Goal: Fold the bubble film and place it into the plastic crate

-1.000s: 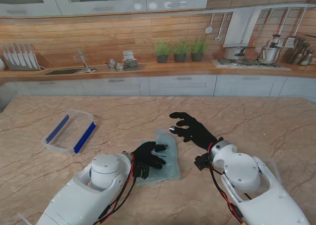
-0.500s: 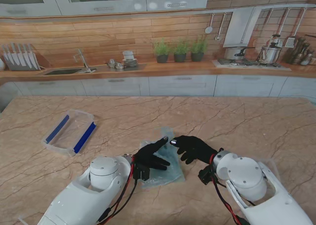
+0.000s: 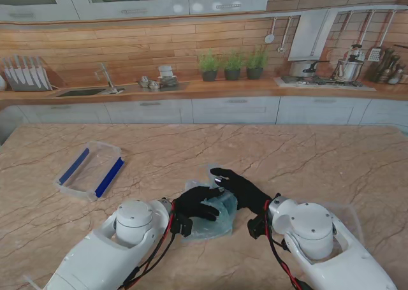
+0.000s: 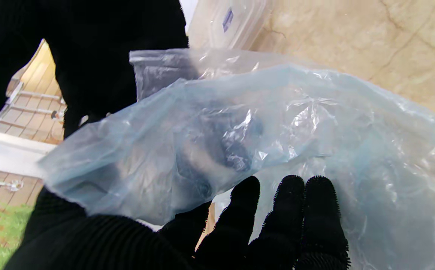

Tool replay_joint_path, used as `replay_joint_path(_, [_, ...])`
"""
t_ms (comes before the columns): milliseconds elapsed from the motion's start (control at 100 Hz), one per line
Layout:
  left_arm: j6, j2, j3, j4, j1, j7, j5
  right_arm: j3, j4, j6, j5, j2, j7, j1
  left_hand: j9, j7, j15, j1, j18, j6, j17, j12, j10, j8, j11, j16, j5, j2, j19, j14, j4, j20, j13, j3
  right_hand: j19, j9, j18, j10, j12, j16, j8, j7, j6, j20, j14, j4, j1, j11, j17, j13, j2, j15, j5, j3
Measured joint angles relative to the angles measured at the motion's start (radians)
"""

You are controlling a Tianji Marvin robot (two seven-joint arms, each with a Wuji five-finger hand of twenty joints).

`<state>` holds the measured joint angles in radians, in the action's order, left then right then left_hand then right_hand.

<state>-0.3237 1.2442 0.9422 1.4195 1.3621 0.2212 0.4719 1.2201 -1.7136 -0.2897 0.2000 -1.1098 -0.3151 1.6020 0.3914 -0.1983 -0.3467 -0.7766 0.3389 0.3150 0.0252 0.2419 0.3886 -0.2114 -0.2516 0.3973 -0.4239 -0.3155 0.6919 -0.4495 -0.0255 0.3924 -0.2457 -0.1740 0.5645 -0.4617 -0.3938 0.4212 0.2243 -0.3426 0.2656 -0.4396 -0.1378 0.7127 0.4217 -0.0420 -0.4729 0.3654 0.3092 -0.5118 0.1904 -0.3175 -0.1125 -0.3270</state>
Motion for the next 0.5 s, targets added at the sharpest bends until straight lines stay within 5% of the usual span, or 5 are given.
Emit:
replay_joint_path(100, [0.000,-0.011,-0.009,-0.007,-0.014,0.036,-0.021,-0.003,0.000,0.009,-0.011,-0.003,0.003,0.000,-0.001,0.001,-0.004,0.001,-0.009,-0.011,0.006,0.000,-0.001,-0.002,0.000,0.000,0.029,-0.048,0.000,0.000,0.001,0.009,-0.004,-0.157,0.000,-0.001,0.000,0.009,0.001,0.000,0.000,0.000,0.000,0.000,-0.003,0.000,0.000,0.005,0.000,0.004,0.000,0.000,0.000,0.000])
replay_joint_path(250, [-0.005,-0.018,-0.019,-0.007,-0.025,0.045,-0.042,0.003,-0.007,0.021,-0.015,-0.004,0.004,0.008,-0.009,-0.012,-0.016,0.002,-0.017,-0.027,0.022,0.000,-0.001,-0.003,0.000,-0.001,0.042,-0.067,0.000,0.008,0.001,0.021,-0.013,-0.252,0.000,0.014,0.000,0.009,0.002,0.000,-0.014,0.007,-0.001,0.011,-0.006,0.000,0.000,0.005,0.000,0.009,0.000,0.000,0.000,0.000])
replay_joint_path(500, [-0.028,-0.021,-0.018,-0.007,-0.032,0.064,-0.042,0.030,-0.047,0.081,-0.052,-0.009,0.062,0.046,-0.009,-0.023,-0.016,0.002,-0.040,-0.028,0.021,-0.001,-0.001,0.000,0.000,-0.001,0.042,-0.067,-0.003,0.023,0.001,0.021,-0.013,-0.273,0.000,0.057,0.001,-0.039,0.010,-0.044,-0.015,0.008,-0.001,0.025,-0.023,0.000,0.000,0.015,0.014,-0.018,0.000,-0.062,0.000,0.000])
